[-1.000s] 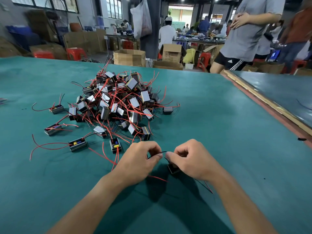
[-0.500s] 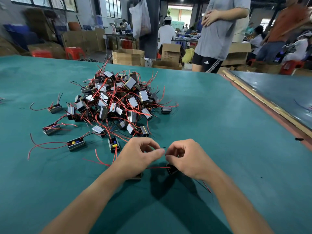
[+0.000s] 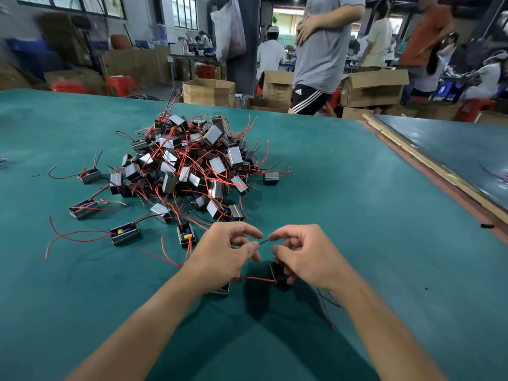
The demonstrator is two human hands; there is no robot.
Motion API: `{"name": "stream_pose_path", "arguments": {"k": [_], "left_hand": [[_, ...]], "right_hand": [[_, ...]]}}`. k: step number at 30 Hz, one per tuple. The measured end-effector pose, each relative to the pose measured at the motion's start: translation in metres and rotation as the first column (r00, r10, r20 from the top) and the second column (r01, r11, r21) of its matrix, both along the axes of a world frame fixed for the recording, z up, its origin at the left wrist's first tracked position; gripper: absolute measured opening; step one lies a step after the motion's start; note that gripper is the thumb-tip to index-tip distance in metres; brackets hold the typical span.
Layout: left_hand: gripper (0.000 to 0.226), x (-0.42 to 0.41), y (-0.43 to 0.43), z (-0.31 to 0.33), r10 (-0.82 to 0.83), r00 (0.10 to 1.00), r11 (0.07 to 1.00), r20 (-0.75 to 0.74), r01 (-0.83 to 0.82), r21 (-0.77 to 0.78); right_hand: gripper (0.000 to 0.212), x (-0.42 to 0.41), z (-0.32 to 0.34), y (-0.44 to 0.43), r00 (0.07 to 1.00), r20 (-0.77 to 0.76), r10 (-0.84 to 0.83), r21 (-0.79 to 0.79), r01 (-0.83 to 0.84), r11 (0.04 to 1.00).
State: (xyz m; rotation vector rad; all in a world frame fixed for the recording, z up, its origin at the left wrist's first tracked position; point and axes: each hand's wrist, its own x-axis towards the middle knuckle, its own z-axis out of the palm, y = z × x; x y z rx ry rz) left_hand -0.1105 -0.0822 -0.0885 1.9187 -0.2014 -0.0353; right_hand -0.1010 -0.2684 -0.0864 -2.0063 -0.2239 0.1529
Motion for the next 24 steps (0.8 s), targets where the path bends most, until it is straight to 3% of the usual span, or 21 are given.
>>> {"name": "stream_pose_path", "arguments": {"k": [16, 21, 24], "left_hand": [[0.012, -0.0053, -0.0038, 0.0056, -0.039, 0.999, 0.998, -0.033, 0.040, 0.045], [0.011, -0.0052, -0.0035, 0.0064, -0.019, 0.999, 0.995, 0.029, 0.016, 0.102], [0.015, -0.0048, -0.0040, 0.0068, -0.037, 0.999, 0.997, 0.014, 0.036, 0.062]], "right_hand": [[0.017, -0.0053, 0.0084, 0.0040, 1.000, 0.015, 0.024, 0.112, -0.025, 0.993], [0.017, -0.0010, 0.0065, -0.0011, 0.983, 0.178, -0.034, -0.047, 0.043, 0.998], [0.017, -0.0019, 0.0081, -0.0013, 0.982, 0.190, -0.010, -0.007, 0.012, 1.000]]}}
